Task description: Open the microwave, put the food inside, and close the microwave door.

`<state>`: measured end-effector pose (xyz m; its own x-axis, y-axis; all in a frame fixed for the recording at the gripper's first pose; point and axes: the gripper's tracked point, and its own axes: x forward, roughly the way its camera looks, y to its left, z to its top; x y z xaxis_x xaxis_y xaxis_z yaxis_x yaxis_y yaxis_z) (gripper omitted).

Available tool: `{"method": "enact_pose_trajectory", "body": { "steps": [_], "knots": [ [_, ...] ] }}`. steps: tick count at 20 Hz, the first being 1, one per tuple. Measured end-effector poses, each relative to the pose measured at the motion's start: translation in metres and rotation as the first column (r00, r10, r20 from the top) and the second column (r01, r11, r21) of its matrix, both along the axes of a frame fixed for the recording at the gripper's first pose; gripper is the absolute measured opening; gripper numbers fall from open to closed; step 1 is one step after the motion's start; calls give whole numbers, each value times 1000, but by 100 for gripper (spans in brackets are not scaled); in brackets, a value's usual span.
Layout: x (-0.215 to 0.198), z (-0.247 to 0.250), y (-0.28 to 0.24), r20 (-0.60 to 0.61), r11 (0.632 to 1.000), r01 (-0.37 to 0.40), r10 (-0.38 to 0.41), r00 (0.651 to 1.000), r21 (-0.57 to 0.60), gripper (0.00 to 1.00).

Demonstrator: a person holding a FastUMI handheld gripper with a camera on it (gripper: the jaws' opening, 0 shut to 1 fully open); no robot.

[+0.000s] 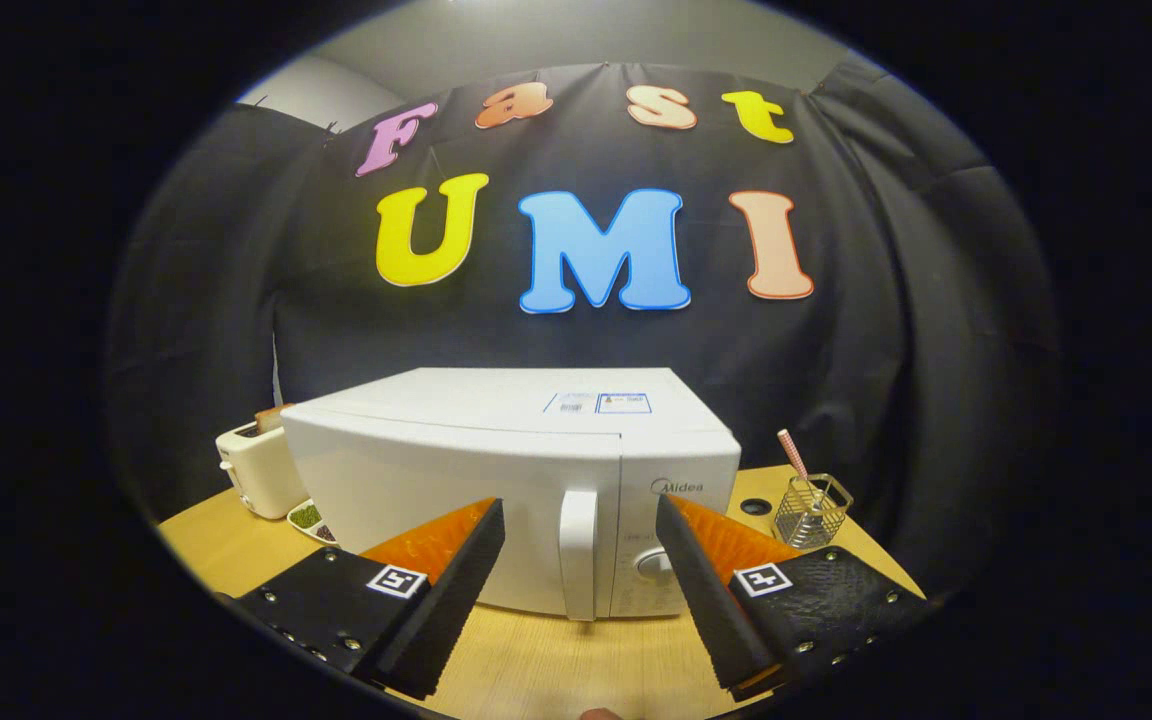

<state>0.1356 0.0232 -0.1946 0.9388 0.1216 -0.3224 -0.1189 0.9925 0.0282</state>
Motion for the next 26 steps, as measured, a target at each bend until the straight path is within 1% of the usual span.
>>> {"method": "enact_pose_trajectory", "body": {
  "steps": [5, 7, 9, 10, 11, 12, 14, 15, 16, 17, 18, 20, 22, 24, 25, 26],
  "knots": [
    [13, -42, 7, -79, 1000, 2, -3, 997, -12, 96],
    [19, -51, 7, -103, 1000, 19, -19, 994, -1, 87],
    [25, -57, 6, -119, 999, 49, -47, 992, 15, 73],
    [26, -59, 5, -126, 998, 64, -60, 990, 24, 60],
    [27, -60, 7, -136, 997, 68, -61, 989, 41, 53],
    [29, -63, 10, -151, 996, 75, -66, 986, 54, 39],
    [28, -62, 9, -151, 997, 82, -79, 985, 13, 23],
    [28, -62, 9, -148, 996, 88, -88, 985, -8, 23],
    [27, -61, 8, -154, 996, 93, -95, 984, -18, 12],
    [27, -60, 8, -162, 995, 95, -96, 982, -13, 12],
    [27, -61, 9, -167, 996, 84, -85, 982, -14, 6],
    [26, -62, 11, -181, 998, 52, -59, 982, -42, 6],
    [25, -61, 9, -196, 997, 39, -51, 979, -66, 6],
    [23, -61, 10, -212, 998, 39, -50, 976, -56, 6],
    [13, -59, 12, -224, 998, 33, -44, 974, -54, 6],
    [2, -60, 15, -217, 997, 8, -24, 976, -75, 7]
  ]
}}
